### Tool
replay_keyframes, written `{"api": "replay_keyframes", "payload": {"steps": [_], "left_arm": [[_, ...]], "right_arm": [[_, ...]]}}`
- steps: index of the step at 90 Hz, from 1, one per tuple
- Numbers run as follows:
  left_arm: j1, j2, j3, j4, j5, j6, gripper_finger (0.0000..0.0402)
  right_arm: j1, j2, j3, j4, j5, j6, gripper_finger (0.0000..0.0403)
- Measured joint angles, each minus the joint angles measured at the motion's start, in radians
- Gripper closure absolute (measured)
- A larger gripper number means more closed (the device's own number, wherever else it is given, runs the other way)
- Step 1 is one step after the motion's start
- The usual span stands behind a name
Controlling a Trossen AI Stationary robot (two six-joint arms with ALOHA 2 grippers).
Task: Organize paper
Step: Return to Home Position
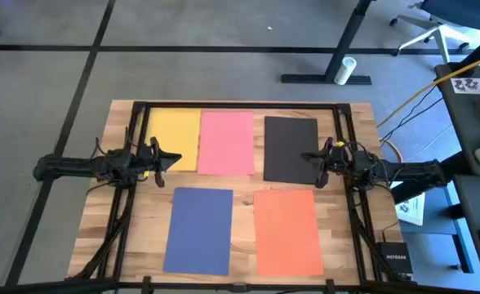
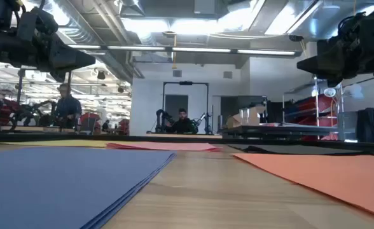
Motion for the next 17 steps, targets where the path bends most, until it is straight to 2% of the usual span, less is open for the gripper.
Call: {"api": "replay_keyframes", "payload": {"steps": [17], "left_arm": [[0.0, 0.0, 0.0, 0.0, 0.0, 0.0, 0.0402]], "right_arm": [[0.0, 0.0, 0.0, 0.0, 0.0, 0.0, 0.0403]]}}
